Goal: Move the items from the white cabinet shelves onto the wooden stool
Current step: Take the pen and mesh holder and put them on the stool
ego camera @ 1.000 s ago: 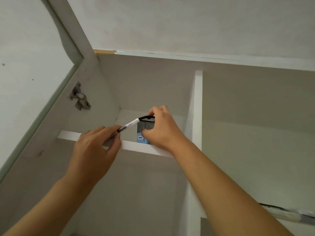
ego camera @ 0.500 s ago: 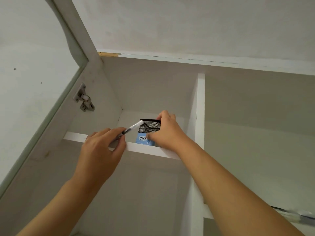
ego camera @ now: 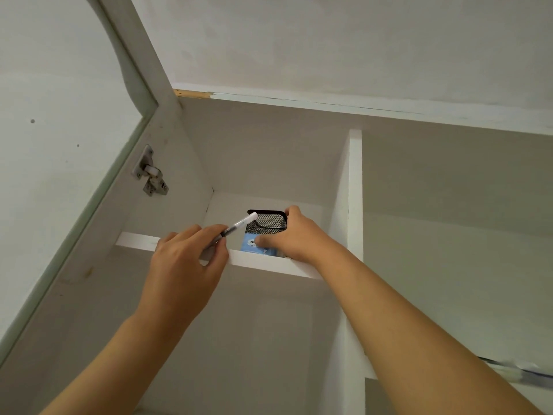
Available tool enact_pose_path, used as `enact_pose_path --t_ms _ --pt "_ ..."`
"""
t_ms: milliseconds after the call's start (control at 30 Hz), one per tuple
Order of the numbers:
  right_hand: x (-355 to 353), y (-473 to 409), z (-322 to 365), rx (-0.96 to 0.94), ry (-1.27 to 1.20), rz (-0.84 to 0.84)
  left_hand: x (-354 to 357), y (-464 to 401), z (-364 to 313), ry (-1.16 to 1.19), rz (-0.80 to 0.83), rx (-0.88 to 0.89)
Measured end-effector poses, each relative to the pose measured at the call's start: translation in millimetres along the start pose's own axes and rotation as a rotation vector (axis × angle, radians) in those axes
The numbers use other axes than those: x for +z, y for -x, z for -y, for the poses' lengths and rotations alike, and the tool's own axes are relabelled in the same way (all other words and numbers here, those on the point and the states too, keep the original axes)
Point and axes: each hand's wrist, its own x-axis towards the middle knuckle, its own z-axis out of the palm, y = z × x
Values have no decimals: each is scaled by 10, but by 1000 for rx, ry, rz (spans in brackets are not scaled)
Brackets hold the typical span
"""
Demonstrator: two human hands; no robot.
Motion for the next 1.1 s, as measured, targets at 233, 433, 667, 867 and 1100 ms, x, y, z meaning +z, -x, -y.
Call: enact_pose_path --t_ms 233,433,667,867,1100 --pt "-31 0 -9 31 -23 29 0 3 6 -1 7 -4" --pt "-22 23 -2 32 -6 -72 -5 -7 32 28 22 -2" --pt "-49 142 38 -115 18 -292 -48 -46 30 31 118 -23" --pt "-100 353 105 -163 -31 -392 -159 -123 -70 14 174 -58" --pt "-423 633 311 -212 -68 -378 -396 -238 -219 194 250 -431"
